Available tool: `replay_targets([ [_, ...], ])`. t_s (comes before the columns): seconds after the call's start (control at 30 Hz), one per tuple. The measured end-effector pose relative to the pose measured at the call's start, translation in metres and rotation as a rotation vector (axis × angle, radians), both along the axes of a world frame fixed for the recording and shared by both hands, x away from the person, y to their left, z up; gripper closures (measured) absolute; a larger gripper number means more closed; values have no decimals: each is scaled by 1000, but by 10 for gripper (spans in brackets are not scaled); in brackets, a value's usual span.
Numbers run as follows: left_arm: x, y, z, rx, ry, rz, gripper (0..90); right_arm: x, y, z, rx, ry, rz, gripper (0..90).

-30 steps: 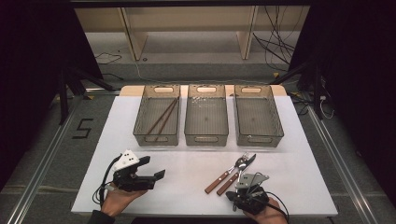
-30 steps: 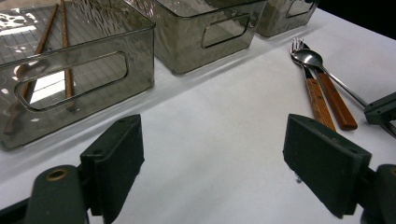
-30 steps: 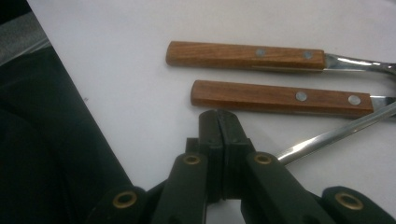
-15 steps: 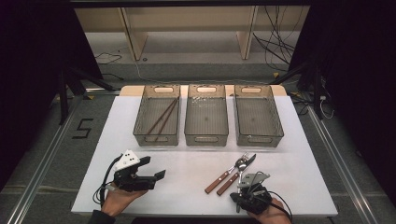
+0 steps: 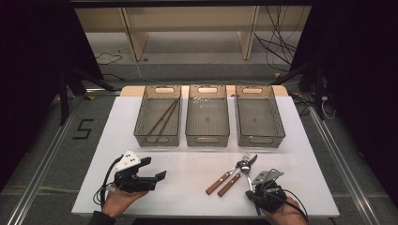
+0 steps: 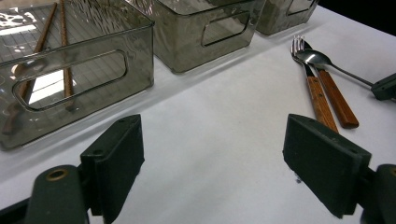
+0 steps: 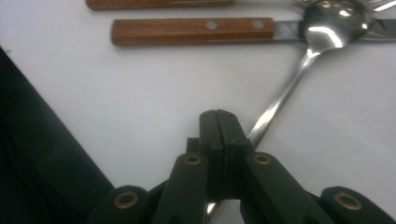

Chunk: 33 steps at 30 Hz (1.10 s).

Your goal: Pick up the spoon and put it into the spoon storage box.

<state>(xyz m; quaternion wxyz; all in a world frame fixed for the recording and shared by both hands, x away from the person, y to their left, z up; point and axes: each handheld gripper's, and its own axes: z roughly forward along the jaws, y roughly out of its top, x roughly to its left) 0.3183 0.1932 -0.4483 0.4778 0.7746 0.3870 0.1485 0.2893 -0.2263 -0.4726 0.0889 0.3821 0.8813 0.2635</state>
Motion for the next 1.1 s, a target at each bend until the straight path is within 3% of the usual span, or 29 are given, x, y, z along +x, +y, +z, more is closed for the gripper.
replay_targets([
  [0.4,0,-1,0,6,4,-5,200,9,-31,5,-67,8,-127,900],
  [0.7,0,-1,0,6,0,-4,200,14,-34,9,-64,28,-136,886],
  [0.8,0,-1,1,-2,-4,-1,200,16,-35,18,-37,23,-134,811],
  [0.87,-1,-1,1,-6,-6,0,200,19,-35,24,-39,29,-141,712],
  [1.0,-1,-1,1,-11,-14,2,199,29,-34,30,-74,70,-171,494],
  [1.1,-2,0,2,-19,-23,-1,199,36,-31,30,-108,111,-188,433],
])
